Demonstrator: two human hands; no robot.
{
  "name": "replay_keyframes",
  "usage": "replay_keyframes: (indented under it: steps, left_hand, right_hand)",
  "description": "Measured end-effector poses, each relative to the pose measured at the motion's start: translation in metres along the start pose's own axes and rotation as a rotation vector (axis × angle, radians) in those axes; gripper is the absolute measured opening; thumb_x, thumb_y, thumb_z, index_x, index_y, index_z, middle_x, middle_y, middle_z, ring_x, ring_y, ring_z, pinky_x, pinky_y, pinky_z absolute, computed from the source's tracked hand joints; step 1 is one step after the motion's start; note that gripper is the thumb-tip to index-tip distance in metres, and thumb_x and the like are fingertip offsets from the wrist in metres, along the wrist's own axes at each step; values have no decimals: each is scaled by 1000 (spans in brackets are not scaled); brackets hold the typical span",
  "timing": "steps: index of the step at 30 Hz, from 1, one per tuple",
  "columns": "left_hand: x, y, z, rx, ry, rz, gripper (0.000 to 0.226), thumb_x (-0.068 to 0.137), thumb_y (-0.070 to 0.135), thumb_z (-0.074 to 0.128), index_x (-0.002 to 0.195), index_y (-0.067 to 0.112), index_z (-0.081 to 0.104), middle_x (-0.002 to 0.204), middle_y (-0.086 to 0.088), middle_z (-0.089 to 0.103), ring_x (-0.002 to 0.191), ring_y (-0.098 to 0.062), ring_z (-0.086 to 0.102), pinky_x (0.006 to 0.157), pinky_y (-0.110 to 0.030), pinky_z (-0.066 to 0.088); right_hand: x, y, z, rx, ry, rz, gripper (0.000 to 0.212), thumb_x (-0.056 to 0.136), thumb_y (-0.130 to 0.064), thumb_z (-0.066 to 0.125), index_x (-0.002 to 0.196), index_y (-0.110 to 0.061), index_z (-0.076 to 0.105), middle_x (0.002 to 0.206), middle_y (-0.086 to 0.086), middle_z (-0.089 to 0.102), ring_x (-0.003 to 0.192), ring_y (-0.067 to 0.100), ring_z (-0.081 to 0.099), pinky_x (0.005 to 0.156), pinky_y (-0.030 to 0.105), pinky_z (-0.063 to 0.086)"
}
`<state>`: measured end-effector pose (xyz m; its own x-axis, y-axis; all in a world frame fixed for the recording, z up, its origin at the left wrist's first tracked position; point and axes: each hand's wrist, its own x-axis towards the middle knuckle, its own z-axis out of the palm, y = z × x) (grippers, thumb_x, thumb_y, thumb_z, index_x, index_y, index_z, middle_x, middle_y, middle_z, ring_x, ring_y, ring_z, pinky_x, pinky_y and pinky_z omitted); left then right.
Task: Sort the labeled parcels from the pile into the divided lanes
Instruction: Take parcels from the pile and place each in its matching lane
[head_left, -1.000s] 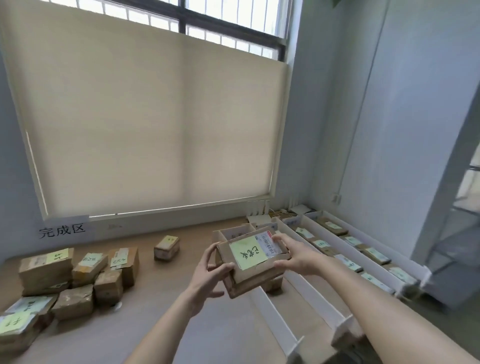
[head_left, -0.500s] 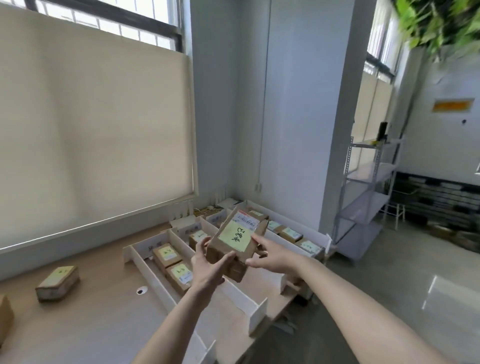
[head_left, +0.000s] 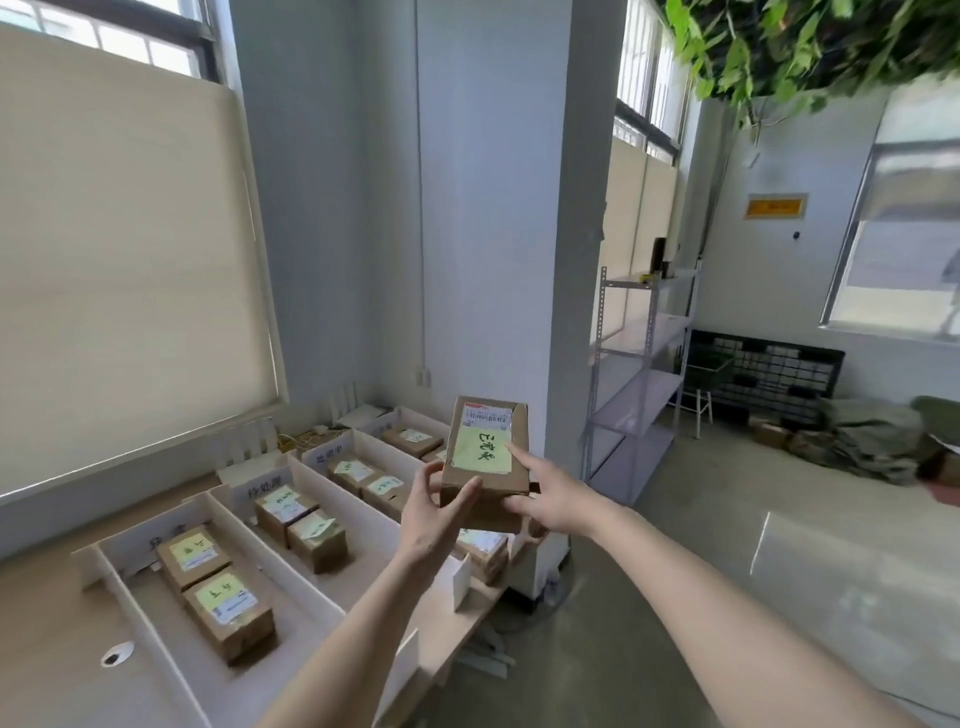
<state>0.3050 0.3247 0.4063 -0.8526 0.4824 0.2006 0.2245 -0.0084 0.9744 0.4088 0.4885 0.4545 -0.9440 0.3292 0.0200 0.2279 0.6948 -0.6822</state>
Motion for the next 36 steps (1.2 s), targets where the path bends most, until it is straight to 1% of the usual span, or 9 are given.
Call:
replay_keyframes:
  steps: [4, 8, 11, 15, 17, 21, 27, 30, 36]
  left_hand:
    - [38, -7, 42, -6, -12, 30, 61, 75, 47, 83, 123, 32, 48, 115, 10, 63, 107, -12, 64, 94, -41, 56]
    - [89, -24, 81, 16, -88, 53, 80, 76, 44, 82, 144, 32, 42, 130, 7, 56, 118, -15, 58, 98, -41, 54]
    - [138, -44, 105, 39, -98, 66, 86, 73, 52, 82, 147, 30, 43, 141, 5, 54, 125, -13, 54, 104, -38, 49]
    - [212, -51, 134, 59, -115, 54, 83, 77, 49, 79, 149, 26, 42, 138, 5, 54, 121, -15, 55, 95, -31, 53]
    - [253, -52, 142, 53, -111, 54, 83, 77, 47, 79, 149, 26, 43, 135, 5, 54, 119, -16, 56, 92, -30, 53]
    - [334, -57, 151, 102, -79, 84, 82, 77, 48, 81, 148, 26, 45, 137, 3, 57, 119, -19, 58, 99, -40, 52]
    - [427, -70, 145, 192, -9, 107, 84, 74, 52, 81, 147, 27, 47, 134, 4, 61, 112, -20, 64, 93, -44, 56]
    - [468, -82, 137, 224, 23, 105, 88, 71, 56, 81, 147, 28, 47, 131, 2, 63, 110, -19, 65, 91, -44, 57]
    - [537, -118, 118, 275, 70, 52, 83, 79, 48, 78, 150, 27, 41, 137, 3, 56, 115, -16, 61, 94, -40, 56]
  right_hand:
    - [24, 35, -29, 16, 30, 10, 81, 95, -14, 69, 161, -28, 23, 157, -6, 39, 139, 14, 45, 109, 17, 34]
    - [63, 75, -56, 8, 25, 40, 80, 96, -13, 69, 160, -33, 25, 159, -6, 39, 140, 14, 44, 111, 19, 32]
    - [104, 101, -74, -2, 1, 70, 79, 97, -12, 66, 161, -33, 23, 156, -6, 42, 137, 13, 46, 105, 15, 32]
    - [178, 127, -103, -35, -23, 97, 80, 99, -15, 65, 161, -36, 19, 159, -4, 39, 141, 17, 43, 117, 29, 33]
    - [219, 133, -118, -51, -44, 101, 79, 100, -16, 63, 162, -34, 17, 161, -5, 35, 144, 17, 39, 113, 27, 32]
    - [298, 141, -142, -98, -49, 82, 79, 100, -12, 62, 162, -28, 17, 162, -1, 33, 141, 16, 41, 103, 17, 29]
    - [398, 147, -154, -165, -36, 51, 80, 97, -16, 67, 162, -28, 21, 159, 1, 39, 140, 22, 44, 114, 31, 33]
    - [450, 153, -153, -176, -69, 16, 81, 97, -17, 67, 162, -30, 21, 160, 2, 38, 140, 23, 44, 114, 33, 35]
    - [554, 166, -137, -204, -174, -47, 82, 96, -20, 68, 162, -31, 20, 160, 2, 37, 141, 24, 43, 116, 36, 34]
